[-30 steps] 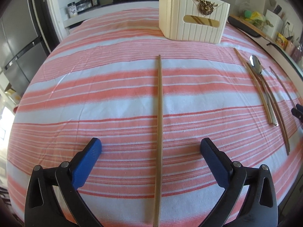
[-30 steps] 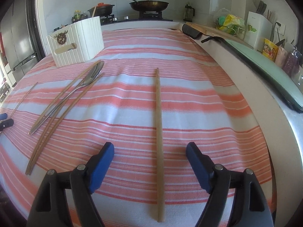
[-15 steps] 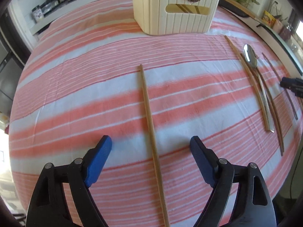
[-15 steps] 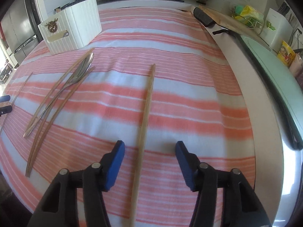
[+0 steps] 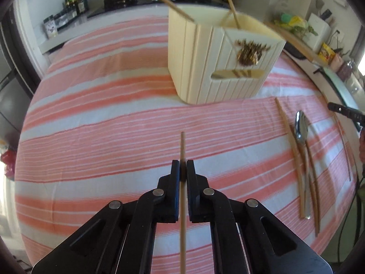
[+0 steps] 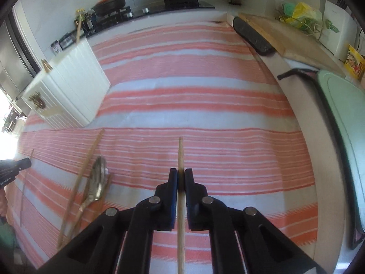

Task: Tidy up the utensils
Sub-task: 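Carry the chopstick with the left tool while the right tool carries its chopstick to the holder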

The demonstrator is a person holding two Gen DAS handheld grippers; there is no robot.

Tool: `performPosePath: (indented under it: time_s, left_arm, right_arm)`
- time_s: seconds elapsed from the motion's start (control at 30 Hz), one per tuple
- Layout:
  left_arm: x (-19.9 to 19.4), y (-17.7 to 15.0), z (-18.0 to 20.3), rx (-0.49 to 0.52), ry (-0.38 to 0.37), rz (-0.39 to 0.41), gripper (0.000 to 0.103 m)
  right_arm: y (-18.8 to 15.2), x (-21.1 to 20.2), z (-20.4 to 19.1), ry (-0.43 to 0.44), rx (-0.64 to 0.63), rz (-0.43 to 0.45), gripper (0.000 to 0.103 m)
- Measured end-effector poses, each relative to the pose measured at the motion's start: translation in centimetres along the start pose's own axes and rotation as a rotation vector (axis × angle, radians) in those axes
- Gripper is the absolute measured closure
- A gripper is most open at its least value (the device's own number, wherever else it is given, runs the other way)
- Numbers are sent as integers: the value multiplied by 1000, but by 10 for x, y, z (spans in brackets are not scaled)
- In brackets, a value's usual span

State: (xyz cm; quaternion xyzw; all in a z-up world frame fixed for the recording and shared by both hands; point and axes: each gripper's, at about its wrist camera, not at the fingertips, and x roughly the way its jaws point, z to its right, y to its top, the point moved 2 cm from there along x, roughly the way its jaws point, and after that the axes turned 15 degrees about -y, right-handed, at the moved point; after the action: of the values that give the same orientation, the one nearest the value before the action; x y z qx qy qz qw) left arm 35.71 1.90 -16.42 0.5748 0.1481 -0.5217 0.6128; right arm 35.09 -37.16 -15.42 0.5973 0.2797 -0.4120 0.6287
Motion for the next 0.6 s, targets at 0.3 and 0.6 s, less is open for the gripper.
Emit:
performPosePath:
  time_s: [0.3, 0.6]
  left_arm:
    - [-114, 9, 51, 103, -74, 273, 99]
    - [-147, -1, 65, 138, -101, 351, 99]
  right_arm:
    - [-1, -134, -2, 109, 15, 239, 97]
    - [-12, -184, -14, 160, 3, 282, 96]
